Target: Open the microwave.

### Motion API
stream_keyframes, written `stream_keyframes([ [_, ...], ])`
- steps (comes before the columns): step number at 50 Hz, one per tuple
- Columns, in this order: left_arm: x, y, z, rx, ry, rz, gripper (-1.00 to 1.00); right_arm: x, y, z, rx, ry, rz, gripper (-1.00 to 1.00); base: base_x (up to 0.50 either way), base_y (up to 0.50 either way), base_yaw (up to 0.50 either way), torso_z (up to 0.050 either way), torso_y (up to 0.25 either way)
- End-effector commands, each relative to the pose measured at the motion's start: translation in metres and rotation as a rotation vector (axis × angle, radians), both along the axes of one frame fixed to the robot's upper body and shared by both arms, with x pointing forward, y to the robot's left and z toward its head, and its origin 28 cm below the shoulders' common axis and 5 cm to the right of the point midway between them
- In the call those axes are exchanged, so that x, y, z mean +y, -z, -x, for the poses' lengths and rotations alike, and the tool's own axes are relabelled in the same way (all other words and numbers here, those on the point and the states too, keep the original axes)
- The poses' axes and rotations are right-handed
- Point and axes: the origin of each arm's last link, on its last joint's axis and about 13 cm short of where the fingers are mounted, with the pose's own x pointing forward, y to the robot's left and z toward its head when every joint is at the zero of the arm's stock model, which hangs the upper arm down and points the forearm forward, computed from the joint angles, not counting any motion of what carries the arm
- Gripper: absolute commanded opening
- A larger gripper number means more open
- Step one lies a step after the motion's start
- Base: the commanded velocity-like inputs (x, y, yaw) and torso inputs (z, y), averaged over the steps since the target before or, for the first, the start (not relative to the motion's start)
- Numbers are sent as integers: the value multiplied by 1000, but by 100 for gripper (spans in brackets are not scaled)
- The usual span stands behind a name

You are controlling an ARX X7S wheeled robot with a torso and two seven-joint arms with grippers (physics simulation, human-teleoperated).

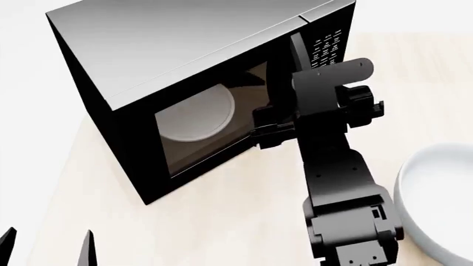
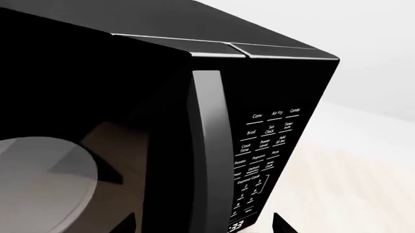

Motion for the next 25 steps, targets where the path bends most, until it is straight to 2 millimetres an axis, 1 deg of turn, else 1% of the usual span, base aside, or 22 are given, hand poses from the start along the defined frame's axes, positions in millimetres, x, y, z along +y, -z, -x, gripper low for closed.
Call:
stream_keyframes([
  [1,-1,0,0,-3,1,-4,100,-2,-1,-3,0,5,-11,100,0,0,0,0,0],
  [10,-1,1,0,-1,-1,-6,100,-2,-1,-5,-8,5,-20,100,0,0,0,0,0],
  [11,-1,1,0,-1,-1,-7,100,-1,-1,-5,-9,3,-12,-100,0,0,0,0,0],
  [25,-1,0,2,-4,0,-8,100,-2,-10,0,-23,-2,2,-100,0,0,0,0,0],
])
